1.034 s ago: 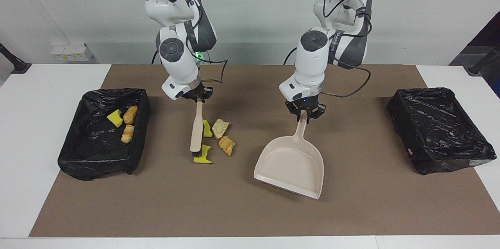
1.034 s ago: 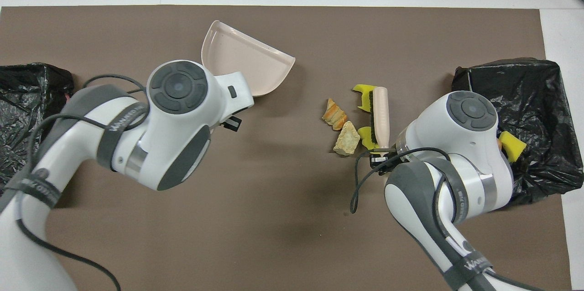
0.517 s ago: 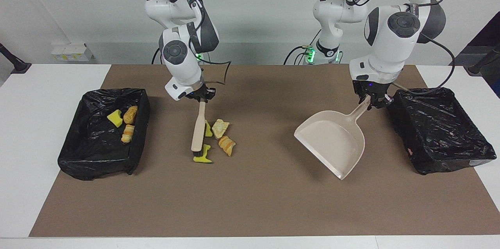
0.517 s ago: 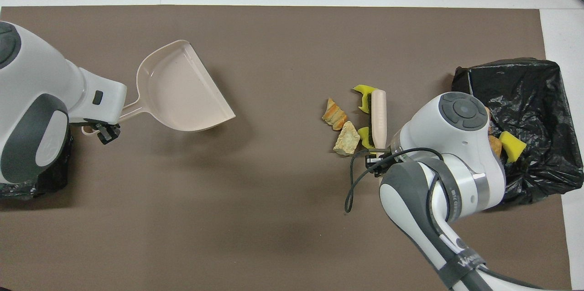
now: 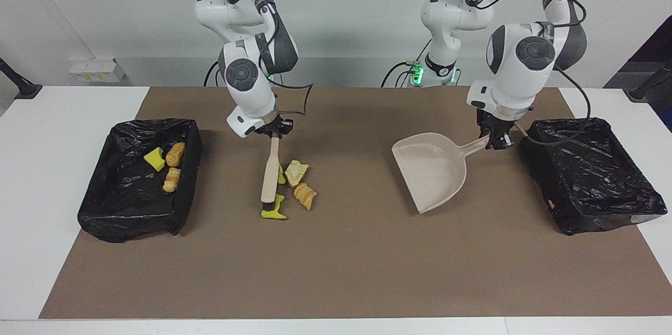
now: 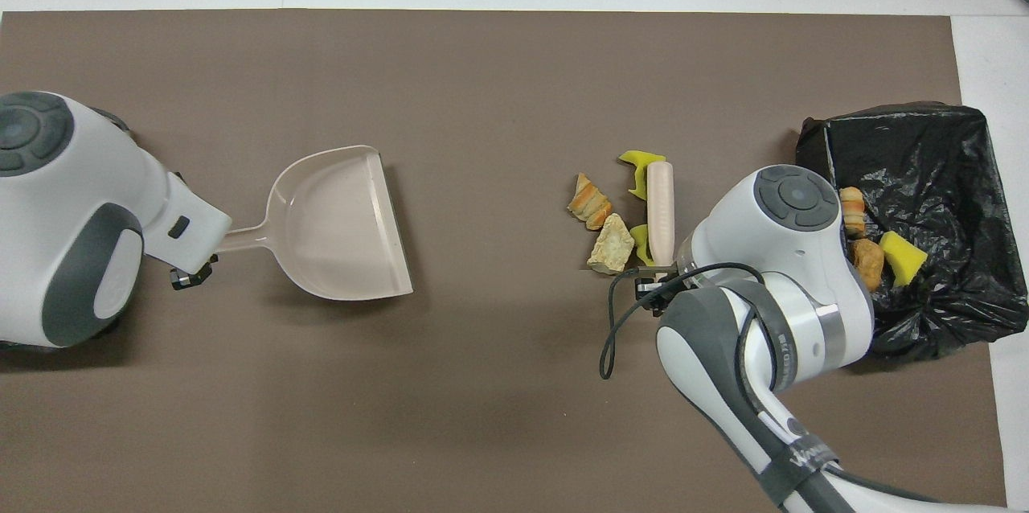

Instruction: Sweep and dump trash in bin

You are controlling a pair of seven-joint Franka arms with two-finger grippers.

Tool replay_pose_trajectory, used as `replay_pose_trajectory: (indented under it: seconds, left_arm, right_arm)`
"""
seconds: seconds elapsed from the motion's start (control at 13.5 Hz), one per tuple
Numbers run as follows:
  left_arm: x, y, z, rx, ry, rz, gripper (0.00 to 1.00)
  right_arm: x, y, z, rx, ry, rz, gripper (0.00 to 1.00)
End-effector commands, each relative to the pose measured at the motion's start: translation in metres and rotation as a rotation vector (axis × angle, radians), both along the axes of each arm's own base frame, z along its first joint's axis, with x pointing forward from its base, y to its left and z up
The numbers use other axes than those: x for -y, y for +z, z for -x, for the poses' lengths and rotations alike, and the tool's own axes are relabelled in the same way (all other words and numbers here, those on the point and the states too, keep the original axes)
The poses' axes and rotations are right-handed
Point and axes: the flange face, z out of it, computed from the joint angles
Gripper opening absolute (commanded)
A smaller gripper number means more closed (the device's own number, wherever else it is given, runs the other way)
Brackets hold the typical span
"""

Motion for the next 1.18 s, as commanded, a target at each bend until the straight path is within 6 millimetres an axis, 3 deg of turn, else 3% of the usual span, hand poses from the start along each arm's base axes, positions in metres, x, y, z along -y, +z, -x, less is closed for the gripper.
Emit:
replay_pose_trajectory:
  seconds: [0.0,0.22,0.44,0.89,1.11]
  left_arm:
    - [0.030,-0.012,0.028,0.047,0.026,0.010,0.00]
    - [0.039,-0.027,0.032,0.054,0.061,0.009,0.00]
    - [0.038,-0.030,0.034,0.063,0.068,0.012,0.00]
    - [0.028,-0.049,0.051,0.081,0.070,0.023,0.00]
    - [0.027,-0.049,0.050,0.088,0.053,0.026,0.00]
  right_arm:
    - [-0.018,-0.014,-0.002,0.001,-0.022,0.000,0.00]
    - [-0.068,-0.025,0.001,-0.004,-0.036,0.009,0.00]
    - [-0.118,-0.016,0.013,-0.016,-0.036,-0.061,0.00]
    - [-0.173,-0.007,0.046,-0.040,-0.085,-0.127,0.00]
    - [-0.195,0.000,0.051,-0.043,-0.160,-0.195,0.00]
